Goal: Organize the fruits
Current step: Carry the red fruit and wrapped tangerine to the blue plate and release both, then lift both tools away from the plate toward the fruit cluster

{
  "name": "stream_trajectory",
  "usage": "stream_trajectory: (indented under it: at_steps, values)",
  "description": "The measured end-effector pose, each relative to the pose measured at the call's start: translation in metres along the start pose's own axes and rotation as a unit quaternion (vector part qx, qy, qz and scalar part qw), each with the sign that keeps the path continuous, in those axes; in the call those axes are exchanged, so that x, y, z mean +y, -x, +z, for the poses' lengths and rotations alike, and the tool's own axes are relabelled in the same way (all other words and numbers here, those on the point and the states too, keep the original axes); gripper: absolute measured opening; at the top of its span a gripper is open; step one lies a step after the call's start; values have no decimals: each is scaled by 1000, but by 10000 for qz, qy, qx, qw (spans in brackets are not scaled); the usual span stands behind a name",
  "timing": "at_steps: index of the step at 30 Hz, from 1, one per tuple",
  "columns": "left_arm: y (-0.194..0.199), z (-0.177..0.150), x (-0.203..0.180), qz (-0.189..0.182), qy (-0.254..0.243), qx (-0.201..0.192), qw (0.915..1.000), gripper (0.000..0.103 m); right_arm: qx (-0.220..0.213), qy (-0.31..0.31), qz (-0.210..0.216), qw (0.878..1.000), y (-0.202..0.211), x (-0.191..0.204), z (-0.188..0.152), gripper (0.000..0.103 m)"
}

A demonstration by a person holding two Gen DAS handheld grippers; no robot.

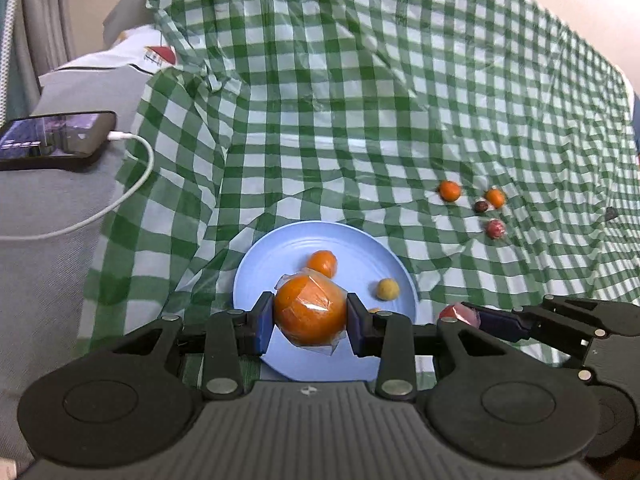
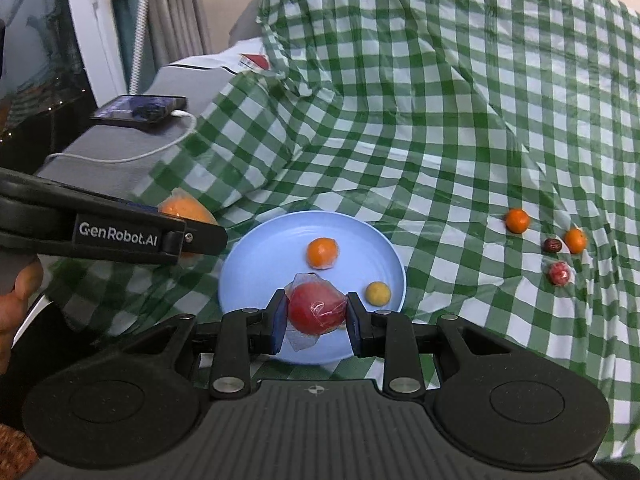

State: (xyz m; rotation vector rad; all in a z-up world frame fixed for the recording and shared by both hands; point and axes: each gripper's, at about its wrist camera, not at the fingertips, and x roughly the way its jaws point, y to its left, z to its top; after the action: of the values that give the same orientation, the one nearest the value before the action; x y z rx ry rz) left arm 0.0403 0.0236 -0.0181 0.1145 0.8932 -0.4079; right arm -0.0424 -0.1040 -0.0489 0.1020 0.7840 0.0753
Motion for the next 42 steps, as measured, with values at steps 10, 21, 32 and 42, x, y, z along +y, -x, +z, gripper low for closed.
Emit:
stream_trajectory:
  at_steps: [10, 21, 32, 42]
  values:
    - [-71, 13, 6, 219, -175, 455, 9986, 41, 391, 113, -153, 9991, -66, -18, 1, 32]
    - [-71, 18, 9, 340, -472, -229, 9980, 103, 487, 144, -199, 9985, -83, -37, 14, 76]
    - [17, -30, 19, 527, 104, -75, 9985, 103, 635, -128, 171, 9978, 4, -4, -14, 96]
    - [78, -74, 14, 982, 178, -323, 9945, 103, 51, 255, 37, 9997, 62, 34, -27, 100]
